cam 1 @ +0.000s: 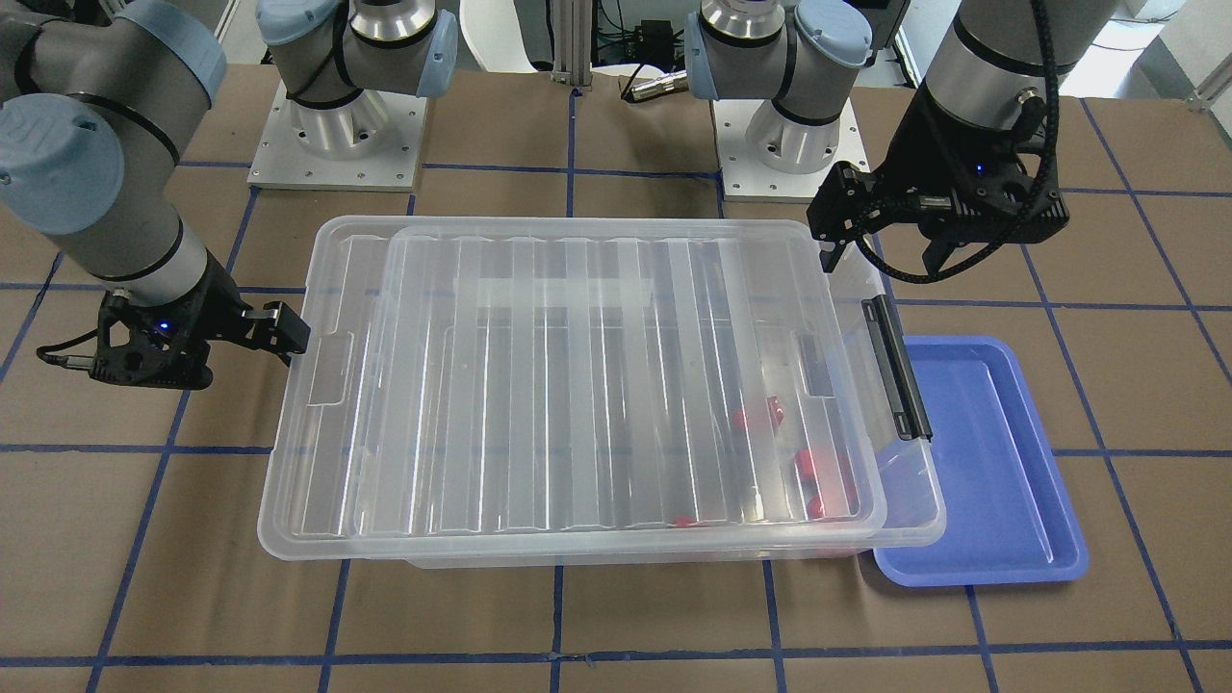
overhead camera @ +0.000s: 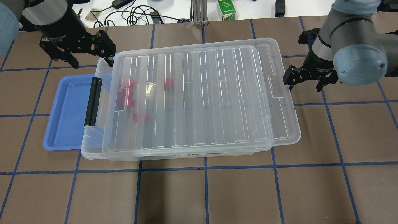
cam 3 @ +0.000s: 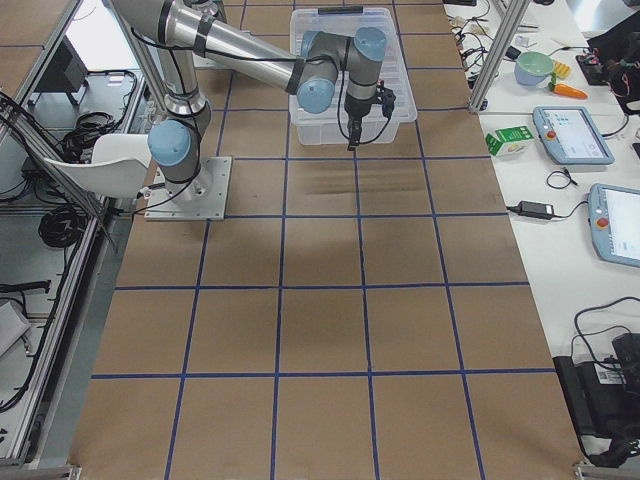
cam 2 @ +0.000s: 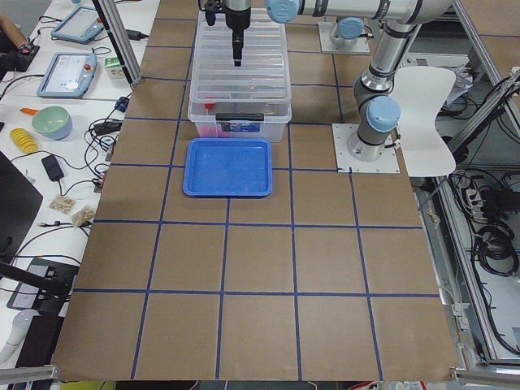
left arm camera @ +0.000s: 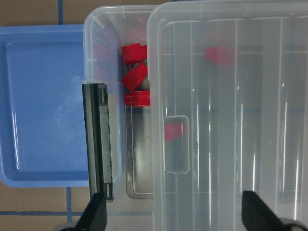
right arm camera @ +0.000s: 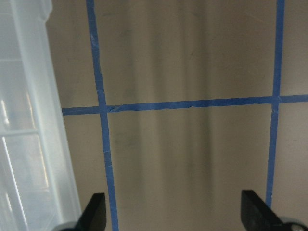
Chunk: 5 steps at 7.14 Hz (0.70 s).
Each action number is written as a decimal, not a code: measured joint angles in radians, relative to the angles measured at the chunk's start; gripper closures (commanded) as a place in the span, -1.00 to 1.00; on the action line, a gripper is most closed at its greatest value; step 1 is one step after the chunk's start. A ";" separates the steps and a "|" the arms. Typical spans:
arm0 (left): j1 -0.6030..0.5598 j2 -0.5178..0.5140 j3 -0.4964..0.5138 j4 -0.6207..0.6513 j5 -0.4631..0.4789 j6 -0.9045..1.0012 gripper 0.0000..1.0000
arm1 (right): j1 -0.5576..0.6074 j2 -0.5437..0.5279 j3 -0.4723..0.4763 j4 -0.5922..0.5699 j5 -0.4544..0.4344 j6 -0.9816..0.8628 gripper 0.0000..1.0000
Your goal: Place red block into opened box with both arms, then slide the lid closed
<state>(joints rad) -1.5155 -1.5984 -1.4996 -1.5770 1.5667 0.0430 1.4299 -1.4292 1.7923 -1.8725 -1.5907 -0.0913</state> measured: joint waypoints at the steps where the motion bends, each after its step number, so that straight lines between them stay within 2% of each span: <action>1: 0.000 0.000 0.000 0.000 0.000 0.000 -1.00 | 0.008 0.001 -0.001 0.000 0.000 0.015 -1.00; 5: 0.000 0.000 0.001 0.000 -0.001 0.000 -1.00 | 0.013 -0.003 -0.010 0.002 0.015 0.025 -1.00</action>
<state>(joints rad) -1.5156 -1.5986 -1.4987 -1.5769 1.5662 0.0426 1.4425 -1.4318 1.7819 -1.8710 -1.5760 -0.0664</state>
